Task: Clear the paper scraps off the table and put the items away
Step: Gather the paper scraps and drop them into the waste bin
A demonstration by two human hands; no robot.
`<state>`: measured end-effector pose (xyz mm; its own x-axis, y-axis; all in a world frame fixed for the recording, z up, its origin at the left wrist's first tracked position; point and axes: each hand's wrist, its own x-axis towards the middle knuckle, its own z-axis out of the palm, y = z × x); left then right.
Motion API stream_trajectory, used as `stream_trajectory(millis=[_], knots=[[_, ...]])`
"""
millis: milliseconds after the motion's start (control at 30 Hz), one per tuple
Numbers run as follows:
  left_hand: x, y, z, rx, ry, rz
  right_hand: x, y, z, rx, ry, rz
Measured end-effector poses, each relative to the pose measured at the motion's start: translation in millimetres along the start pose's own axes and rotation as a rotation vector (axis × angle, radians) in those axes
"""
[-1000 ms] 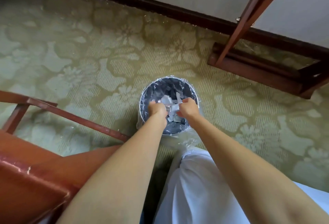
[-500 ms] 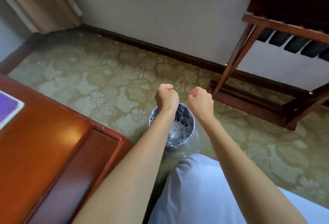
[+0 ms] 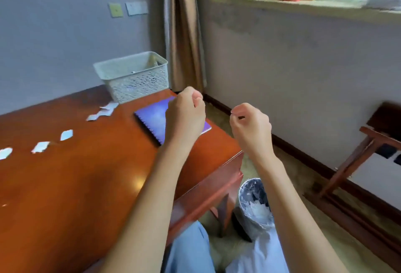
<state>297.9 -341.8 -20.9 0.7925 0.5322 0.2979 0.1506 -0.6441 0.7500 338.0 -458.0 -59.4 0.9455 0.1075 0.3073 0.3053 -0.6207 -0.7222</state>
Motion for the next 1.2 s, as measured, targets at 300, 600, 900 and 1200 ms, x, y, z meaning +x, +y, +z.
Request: stream_trajectory(millis=[300, 600, 900, 1200], knots=[[-23, -125, -118, 0.216, 0.103, -0.334, -51, -111, 128, -0.014, -0.454, -0.289], [23, -221, -158, 0.428, 0.115, -0.566, -5, -152, 234, -0.169, -0.666, -0.391], [78, -292, -172, 0.493, 0.021, -0.683, 54, -178, 316, -0.295, -0.738, -0.379], [101, -319, -184, 0.397, 0.028, -0.579, 57, -177, 347, -0.272, -0.675, -0.357]])
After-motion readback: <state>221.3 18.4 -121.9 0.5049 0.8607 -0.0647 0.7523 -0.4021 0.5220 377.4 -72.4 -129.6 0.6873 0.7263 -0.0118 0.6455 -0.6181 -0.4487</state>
